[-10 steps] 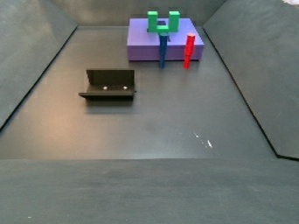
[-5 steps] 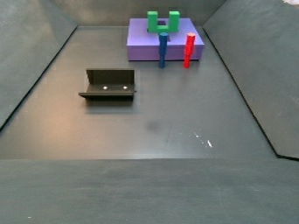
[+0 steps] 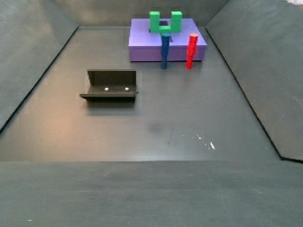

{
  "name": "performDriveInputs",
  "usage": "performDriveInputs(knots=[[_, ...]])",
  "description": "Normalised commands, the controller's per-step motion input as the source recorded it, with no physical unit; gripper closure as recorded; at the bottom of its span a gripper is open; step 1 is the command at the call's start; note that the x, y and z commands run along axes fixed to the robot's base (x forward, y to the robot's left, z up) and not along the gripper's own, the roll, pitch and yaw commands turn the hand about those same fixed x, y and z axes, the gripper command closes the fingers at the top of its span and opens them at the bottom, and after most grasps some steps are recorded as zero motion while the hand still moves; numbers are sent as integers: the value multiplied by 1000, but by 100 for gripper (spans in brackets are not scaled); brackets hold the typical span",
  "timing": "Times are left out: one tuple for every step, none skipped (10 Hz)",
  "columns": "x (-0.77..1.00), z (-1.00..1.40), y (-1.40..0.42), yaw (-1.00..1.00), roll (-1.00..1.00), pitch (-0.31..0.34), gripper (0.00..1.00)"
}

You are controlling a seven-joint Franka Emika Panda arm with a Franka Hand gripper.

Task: Pick up the brown object. Move up. Place the brown object on the fixture. Regrasp the brown object. Move to above the board. Insert the brown object.
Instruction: Move to above the board, then insert the brown object.

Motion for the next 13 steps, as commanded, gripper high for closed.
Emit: performDriveInputs(knots=[[-27, -3, 5, 2, -273, -21, 100], [14, 0, -11, 0, 0, 0, 100], [0, -91, 6, -306, -46, -60, 100], [0, -6, 0, -934, -181, -144, 100], [0, -17, -14, -923, -227, -187, 100], [0, -17, -23, -920, -229, -194, 100], [-54, -171, -69, -894, -214, -269, 100], [-89, -309, -80, -897, -174, -243, 100], [-57, -340, -74, -906, -149, -171, 100], [-57, -434, -83, -923, -101, -140, 100], [-46, -534, -94, -931, -56, -93, 100], [-46, -560, -89, -937, -53, -73, 100], [-37, -551, -91, -929, -54, -61, 100]])
